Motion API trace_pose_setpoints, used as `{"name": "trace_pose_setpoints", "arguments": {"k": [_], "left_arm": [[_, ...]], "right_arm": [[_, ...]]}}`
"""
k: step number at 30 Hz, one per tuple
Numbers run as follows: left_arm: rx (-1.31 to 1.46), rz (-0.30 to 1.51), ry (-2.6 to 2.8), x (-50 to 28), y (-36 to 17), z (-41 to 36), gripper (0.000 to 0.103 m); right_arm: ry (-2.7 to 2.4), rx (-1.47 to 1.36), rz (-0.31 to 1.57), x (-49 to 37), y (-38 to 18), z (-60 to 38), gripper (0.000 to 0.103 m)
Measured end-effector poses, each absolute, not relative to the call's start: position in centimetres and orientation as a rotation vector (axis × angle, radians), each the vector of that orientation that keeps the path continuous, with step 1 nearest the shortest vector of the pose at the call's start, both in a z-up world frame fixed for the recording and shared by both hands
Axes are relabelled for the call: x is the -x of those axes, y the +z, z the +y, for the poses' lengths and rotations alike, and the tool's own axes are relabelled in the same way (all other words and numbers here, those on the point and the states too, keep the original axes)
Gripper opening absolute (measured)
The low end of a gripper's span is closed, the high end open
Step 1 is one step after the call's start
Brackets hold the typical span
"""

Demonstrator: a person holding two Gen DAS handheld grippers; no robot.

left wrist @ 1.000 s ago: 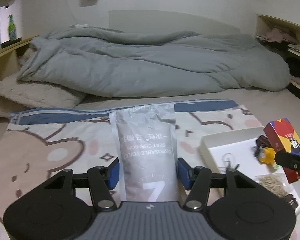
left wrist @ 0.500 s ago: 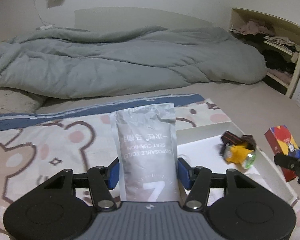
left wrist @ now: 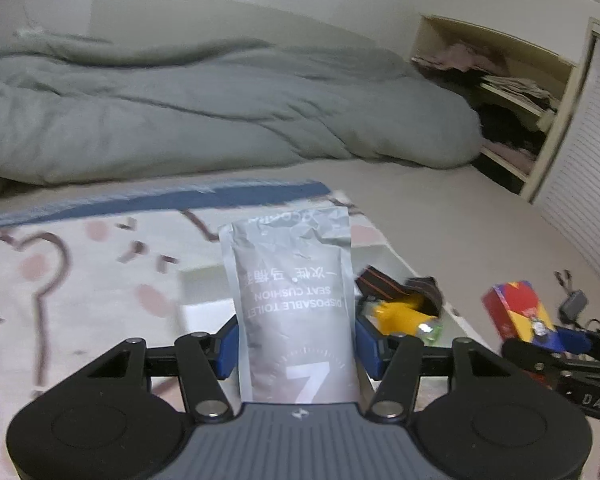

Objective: Organize objects
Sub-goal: 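Lower the packet into the tray with the left gripper while the right lowers the box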

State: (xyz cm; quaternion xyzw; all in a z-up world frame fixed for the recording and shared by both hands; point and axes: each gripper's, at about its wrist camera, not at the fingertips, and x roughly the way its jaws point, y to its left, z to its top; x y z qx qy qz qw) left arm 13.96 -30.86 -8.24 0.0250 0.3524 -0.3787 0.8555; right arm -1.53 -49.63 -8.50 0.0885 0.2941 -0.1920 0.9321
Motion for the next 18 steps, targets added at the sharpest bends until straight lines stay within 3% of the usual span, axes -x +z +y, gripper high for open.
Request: {"name": "trace_pose_setpoints", "arguments": {"k": [11, 18], "left_arm": [[0.156, 0.927, -0.891, -18.2, -13.5, -35.4, 0.059], [0.150, 0.985, -0.840, -20.2, -16.0, -36.6, 0.059]], "right_arm": [[-0.334, -0.188, 0.607, -1.4, -9.9, -50.3, 0.061], [-0.315, -0.164, 0.619, -3.6, -10.4, -50.0, 0.061]]}}
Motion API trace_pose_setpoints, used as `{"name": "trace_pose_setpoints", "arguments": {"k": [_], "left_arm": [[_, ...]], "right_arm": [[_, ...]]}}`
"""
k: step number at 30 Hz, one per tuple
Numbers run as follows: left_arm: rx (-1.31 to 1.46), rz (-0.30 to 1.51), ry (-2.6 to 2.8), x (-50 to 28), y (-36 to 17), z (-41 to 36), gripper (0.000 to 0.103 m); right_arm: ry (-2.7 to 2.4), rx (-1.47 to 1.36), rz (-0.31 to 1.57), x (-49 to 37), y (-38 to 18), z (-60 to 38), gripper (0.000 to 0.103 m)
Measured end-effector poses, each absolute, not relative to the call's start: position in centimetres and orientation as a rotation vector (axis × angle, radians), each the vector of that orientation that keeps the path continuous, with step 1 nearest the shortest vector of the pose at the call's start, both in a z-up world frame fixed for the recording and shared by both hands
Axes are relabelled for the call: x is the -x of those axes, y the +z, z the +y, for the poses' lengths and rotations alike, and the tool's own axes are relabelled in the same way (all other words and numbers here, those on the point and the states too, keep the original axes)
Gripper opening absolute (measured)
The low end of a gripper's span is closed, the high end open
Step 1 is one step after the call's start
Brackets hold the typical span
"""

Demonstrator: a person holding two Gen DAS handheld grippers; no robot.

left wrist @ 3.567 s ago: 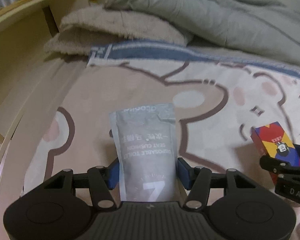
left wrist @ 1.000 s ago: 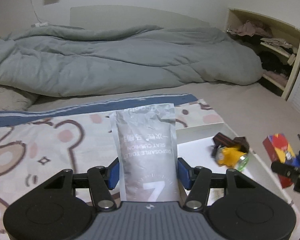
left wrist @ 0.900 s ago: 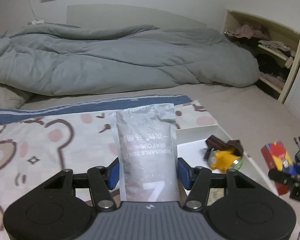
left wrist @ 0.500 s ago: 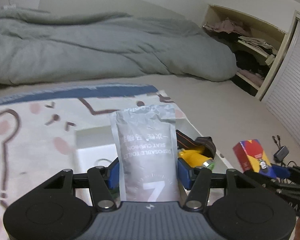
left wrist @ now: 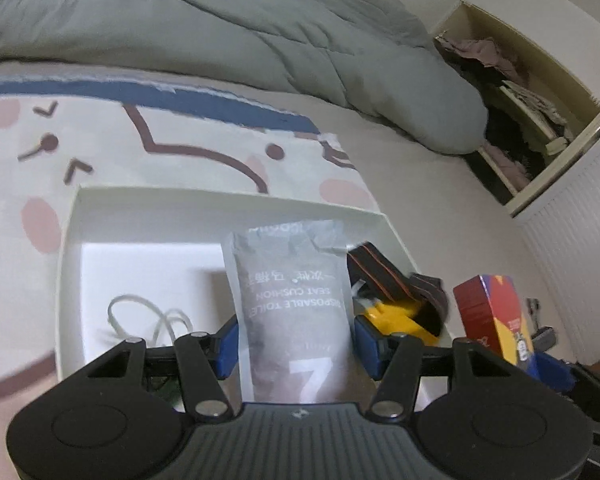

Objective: Organize objects
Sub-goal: 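Lower the packet into the tray with the left gripper while the right lowers the box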

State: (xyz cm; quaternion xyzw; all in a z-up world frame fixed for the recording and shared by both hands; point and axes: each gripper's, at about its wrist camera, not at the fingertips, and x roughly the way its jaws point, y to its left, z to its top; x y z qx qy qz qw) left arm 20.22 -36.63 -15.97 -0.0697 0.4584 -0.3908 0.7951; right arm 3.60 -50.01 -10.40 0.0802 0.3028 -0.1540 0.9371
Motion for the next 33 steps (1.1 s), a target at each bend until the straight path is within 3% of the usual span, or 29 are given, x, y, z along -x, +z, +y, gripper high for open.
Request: {"name": "trace_pose_setpoints", "arguments": {"k": [7, 12, 14, 15, 30, 33], "left_arm": [[0.049, 0.932, -0.726, -21.6, -16.3, -36.0, 0.058], [0.064, 0.919, -0.727, -21.3, -15.8, -35.6, 0.063], [0.058, 0.925, -0.726, -21.0, -15.3, -35.2, 0.093], [0.065, 0.926, -0.704, -20.8, -15.0, -35.0, 0.094], [-0.020, 0.855, -0.761, -19.0, -11.2, -32.0, 0.094], [-0.026, 0.859, -0.755, -18.8, -11.1, -31.6, 0.094]], "right_arm": [[-0.266, -0.194, 0.627, -5.8, -11.0, -49.3, 0.061], [-0.230, -0.262, 0.642, -7.0, -11.6, -49.1, 0.061], [-0.244, -0.274, 0.646, -7.2, -11.7, -49.1, 0.061], [-0.246, -0.285, 0.647, -7.1, -11.8, -49.3, 0.061], [-0.265, -0.356, 0.690, -8.4, -13.2, -49.1, 0.062], [-0.286, -0.366, 0.699, -8.7, -13.7, -48.9, 0.068]]}}
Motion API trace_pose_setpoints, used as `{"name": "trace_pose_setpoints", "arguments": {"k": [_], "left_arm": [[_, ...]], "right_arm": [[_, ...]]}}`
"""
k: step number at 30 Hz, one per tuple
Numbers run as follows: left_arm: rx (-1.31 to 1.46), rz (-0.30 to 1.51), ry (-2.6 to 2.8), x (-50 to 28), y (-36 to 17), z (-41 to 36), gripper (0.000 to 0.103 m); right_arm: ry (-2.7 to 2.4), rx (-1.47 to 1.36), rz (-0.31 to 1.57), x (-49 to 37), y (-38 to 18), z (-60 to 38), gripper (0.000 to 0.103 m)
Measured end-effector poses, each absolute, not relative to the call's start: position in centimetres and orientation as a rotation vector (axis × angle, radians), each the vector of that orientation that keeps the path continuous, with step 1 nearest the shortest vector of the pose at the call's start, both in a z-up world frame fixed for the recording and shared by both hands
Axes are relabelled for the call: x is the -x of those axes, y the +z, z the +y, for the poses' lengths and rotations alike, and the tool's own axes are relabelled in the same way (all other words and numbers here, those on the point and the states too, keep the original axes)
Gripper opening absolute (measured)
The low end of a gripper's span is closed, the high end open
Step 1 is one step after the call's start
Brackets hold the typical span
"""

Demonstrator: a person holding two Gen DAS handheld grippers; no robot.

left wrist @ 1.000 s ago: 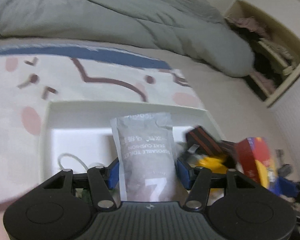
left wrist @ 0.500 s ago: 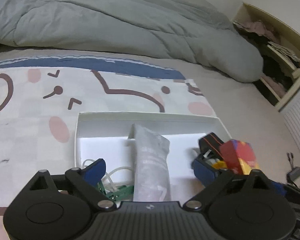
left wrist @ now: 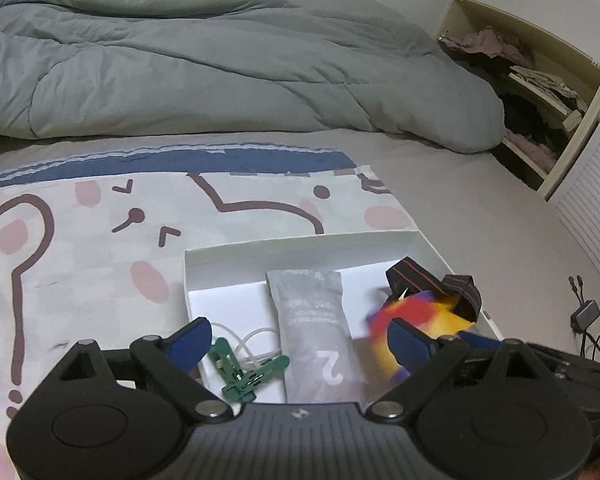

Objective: Organize objects
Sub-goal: 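Lower the packet into the tray with the left gripper while the right lowers the box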

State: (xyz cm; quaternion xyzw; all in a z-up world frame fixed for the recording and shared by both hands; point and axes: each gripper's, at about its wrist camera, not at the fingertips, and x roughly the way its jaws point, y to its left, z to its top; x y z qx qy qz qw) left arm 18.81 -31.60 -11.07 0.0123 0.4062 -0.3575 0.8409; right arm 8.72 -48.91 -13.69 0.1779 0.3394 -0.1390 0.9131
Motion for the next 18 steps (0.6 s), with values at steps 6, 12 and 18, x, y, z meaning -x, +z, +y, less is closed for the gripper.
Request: {"name": "trace_pose_setpoints", "arguments": {"k": [6, 12, 18], "left_arm": [[-0.043, 0.855, -0.749, -18.7, -10.9, -31.0, 0.094], [-0.047, 0.855, -0.745, -18.3, -10.7, -30.6, 0.094], [-0.080, 0.850, -0.734, -17.7, -10.1, -30.3, 0.094]], "right_arm": [[-0.279, -0.315, 0.699, -8.3, -13.0, -48.3, 0.080], [-0.277, -0.307, 0.705, -7.9, -12.8, -47.9, 0.078], [-0.286, -0.297, 0.715, -7.4, -12.3, -47.5, 0.079]]}}
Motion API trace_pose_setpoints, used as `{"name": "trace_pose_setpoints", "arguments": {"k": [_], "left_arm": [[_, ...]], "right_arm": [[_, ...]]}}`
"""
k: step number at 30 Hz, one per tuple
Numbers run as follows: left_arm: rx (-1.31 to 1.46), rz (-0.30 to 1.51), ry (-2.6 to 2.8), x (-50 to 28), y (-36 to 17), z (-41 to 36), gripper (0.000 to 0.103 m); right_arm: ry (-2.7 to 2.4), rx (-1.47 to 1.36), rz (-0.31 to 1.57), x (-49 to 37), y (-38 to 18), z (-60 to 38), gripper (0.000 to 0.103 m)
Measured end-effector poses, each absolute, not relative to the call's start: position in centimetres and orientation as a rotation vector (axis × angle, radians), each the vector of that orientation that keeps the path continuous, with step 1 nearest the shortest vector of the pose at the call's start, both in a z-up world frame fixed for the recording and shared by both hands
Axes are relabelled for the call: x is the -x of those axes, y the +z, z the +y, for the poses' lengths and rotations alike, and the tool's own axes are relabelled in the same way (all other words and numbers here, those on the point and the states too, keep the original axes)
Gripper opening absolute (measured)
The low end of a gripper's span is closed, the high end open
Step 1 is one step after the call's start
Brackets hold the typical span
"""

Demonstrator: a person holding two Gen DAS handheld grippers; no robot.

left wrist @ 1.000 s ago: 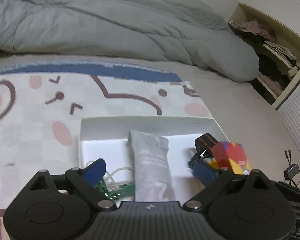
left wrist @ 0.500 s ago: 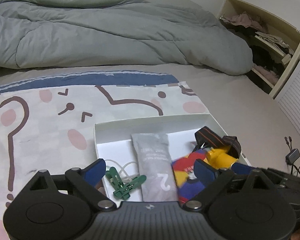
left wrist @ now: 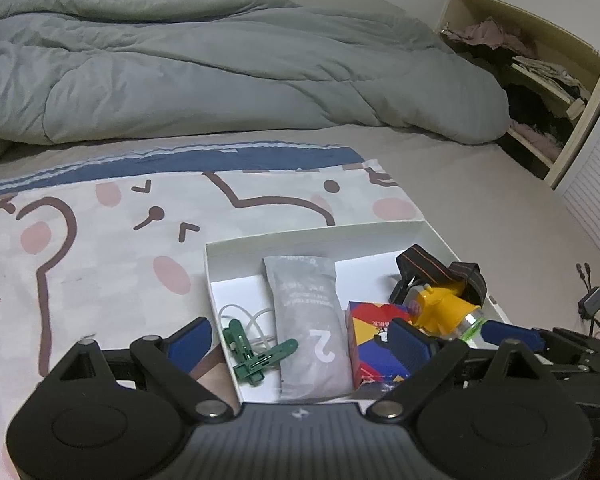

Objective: Organize objects
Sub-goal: 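Open both grippers releasing the packet and box, then withdraw from the tray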

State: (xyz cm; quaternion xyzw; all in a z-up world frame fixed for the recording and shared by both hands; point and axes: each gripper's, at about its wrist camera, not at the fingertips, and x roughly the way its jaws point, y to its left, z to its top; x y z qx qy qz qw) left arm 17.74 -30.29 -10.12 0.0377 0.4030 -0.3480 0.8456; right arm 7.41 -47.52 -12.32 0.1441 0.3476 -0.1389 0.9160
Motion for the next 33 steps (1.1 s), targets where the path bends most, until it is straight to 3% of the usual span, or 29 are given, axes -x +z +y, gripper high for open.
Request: {"name": "trace_pose_setpoints", "arguments": {"k": [16, 24, 33], "left_arm": [[-0.128, 0.765, -0.634, -14.1, -4.1, -24.7, 0.099], [-0.178, 0.716, -0.620, -10.3, -1.5, -21.4, 0.103], [-0.177, 0.706, -0.625, -6.5, 0.2, -17.2, 0.103]], "right_arm": [[-0.432, -0.281, 0.743, -3.6, -7.9, -45.2, 0.081], [-0.451, -0.237, 0.696, 0.2, -4.7, -42.0, 0.102], [-0.458, -0.236, 0.635, 4.9, -1.7, -38.3, 0.103]]}}
